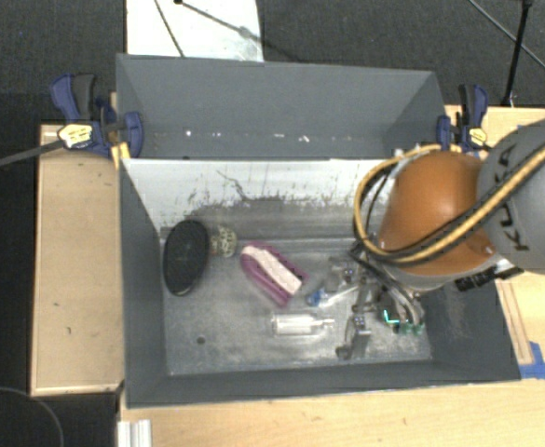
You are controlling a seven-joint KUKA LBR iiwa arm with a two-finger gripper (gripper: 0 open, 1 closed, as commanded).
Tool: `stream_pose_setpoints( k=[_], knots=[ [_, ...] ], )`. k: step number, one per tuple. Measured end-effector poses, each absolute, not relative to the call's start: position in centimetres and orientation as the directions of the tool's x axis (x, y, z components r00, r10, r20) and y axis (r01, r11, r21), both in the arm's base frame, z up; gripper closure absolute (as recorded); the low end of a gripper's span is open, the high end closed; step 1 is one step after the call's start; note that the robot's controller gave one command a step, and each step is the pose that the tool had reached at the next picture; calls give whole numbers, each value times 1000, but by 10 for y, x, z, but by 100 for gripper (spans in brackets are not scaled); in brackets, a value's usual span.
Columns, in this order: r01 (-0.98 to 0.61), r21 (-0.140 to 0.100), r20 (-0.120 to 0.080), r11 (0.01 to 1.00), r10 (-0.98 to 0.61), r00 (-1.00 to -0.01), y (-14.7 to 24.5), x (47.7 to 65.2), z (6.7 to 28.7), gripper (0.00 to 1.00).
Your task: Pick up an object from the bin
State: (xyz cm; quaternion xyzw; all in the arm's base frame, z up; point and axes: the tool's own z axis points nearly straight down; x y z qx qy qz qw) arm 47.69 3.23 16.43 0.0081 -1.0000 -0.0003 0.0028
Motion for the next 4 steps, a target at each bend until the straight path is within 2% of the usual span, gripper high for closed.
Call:
stream_pose_setpoints(
  k=[1,2,4],
  knots=[
    [-91,0,3,996,-91,-996,12,509,70,0],
    [-89,1,-2,996,-89,-996,13,510,74,100],
    [-85,1,-2,996,-85,-996,13,510,74,100]
  ],
)
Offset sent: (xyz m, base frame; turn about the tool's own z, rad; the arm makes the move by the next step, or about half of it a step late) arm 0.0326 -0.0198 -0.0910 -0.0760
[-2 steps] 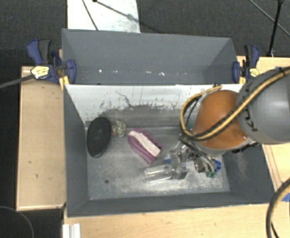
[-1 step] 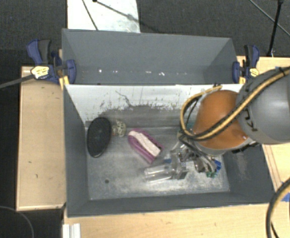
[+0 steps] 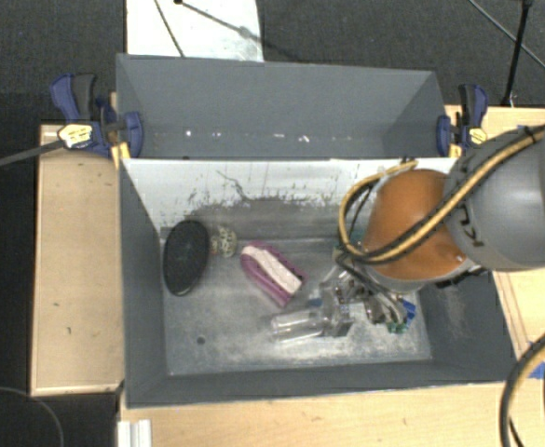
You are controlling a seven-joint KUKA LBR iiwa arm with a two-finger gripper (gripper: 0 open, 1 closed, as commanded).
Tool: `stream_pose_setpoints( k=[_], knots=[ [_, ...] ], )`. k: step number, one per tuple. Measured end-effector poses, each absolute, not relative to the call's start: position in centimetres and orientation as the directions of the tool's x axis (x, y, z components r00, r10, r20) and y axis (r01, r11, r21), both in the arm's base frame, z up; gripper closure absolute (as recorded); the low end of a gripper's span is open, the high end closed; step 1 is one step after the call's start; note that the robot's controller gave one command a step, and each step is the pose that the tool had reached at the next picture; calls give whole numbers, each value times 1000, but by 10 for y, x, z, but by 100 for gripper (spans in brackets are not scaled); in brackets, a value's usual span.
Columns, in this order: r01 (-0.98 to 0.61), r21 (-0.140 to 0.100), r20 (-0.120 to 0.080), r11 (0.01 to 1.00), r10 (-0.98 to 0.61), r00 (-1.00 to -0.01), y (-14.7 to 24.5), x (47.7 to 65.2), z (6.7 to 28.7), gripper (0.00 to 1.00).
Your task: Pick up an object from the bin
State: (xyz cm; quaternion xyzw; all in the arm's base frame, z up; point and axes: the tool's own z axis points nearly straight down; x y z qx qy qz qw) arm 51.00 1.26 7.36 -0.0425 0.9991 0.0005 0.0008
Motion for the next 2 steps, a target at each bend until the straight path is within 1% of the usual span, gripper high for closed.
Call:
stream_pose_setpoints(
  k=[2],
  knots=[
    [-82,1,-2,997,-82,-997,13,510,74,100]
  ],
)
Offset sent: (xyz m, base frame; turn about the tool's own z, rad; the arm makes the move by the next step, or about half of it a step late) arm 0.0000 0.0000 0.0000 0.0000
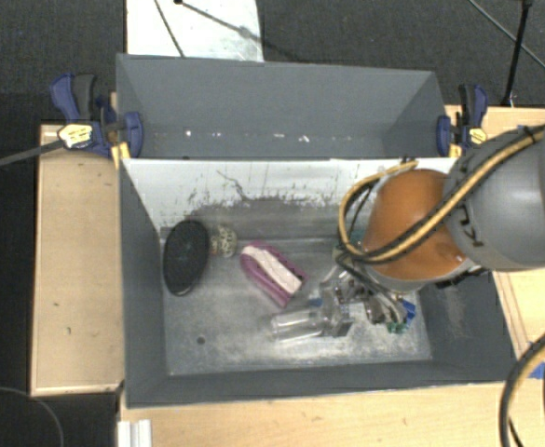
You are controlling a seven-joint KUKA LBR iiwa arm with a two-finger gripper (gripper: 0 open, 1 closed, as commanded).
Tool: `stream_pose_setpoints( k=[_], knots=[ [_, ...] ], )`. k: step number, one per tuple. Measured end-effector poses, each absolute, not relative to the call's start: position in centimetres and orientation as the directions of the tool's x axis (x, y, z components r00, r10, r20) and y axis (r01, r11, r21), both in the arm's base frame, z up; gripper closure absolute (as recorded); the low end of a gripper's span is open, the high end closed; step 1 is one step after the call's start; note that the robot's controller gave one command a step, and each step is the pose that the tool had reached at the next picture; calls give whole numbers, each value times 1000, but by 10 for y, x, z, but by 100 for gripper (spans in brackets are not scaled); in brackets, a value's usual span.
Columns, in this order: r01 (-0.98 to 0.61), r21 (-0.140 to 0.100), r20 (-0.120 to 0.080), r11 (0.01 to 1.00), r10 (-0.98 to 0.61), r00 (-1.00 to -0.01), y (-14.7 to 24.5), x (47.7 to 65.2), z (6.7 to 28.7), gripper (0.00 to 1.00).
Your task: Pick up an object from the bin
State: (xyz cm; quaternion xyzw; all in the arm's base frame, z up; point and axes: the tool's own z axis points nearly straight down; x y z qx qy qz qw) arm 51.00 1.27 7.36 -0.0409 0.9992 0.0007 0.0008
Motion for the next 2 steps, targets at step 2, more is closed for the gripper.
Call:
stream_pose_setpoints(
  k=[2],
  knots=[
    [-80,1,-2,997,-80,-997,13,510,74,100]
  ],
)
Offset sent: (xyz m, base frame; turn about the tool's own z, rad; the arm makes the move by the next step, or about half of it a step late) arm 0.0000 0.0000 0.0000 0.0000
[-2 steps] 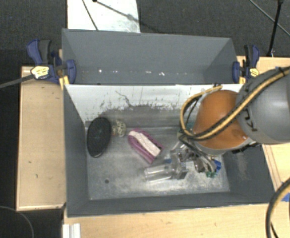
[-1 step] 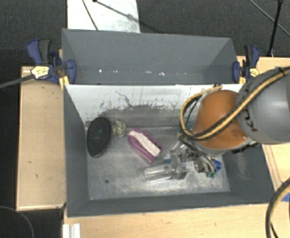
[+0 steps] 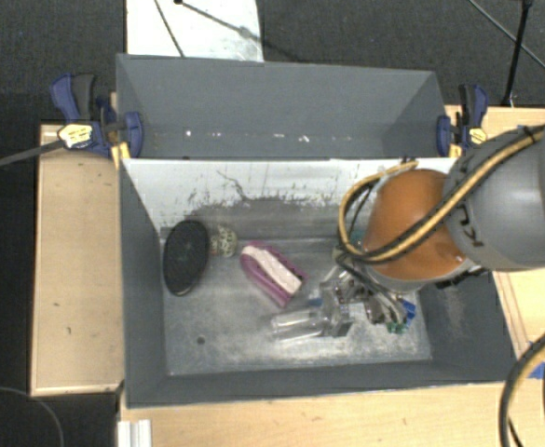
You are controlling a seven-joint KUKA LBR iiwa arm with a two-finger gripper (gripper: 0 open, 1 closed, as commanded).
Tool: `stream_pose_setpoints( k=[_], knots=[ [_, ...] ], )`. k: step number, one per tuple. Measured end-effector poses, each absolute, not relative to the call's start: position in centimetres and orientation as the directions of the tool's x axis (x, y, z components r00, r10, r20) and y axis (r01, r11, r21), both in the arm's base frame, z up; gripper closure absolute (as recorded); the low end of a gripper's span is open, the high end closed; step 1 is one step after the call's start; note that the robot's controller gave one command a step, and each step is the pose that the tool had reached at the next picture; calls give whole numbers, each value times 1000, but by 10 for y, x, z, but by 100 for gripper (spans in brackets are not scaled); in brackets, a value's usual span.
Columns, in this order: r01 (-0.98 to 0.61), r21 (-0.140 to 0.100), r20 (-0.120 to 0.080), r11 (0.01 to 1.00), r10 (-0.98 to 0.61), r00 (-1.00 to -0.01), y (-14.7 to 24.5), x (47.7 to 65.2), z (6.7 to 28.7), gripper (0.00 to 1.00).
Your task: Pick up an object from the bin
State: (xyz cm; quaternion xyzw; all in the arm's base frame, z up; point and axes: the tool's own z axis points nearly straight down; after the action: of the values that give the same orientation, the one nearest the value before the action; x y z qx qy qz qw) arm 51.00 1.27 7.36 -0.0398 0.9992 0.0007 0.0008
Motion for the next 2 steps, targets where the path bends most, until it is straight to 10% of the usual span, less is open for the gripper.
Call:
stream_pose_setpoints(
  k=[2],
  knots=[
    [-78,1,-2,997,-78,-997,13,510,74,100]
  ],
)
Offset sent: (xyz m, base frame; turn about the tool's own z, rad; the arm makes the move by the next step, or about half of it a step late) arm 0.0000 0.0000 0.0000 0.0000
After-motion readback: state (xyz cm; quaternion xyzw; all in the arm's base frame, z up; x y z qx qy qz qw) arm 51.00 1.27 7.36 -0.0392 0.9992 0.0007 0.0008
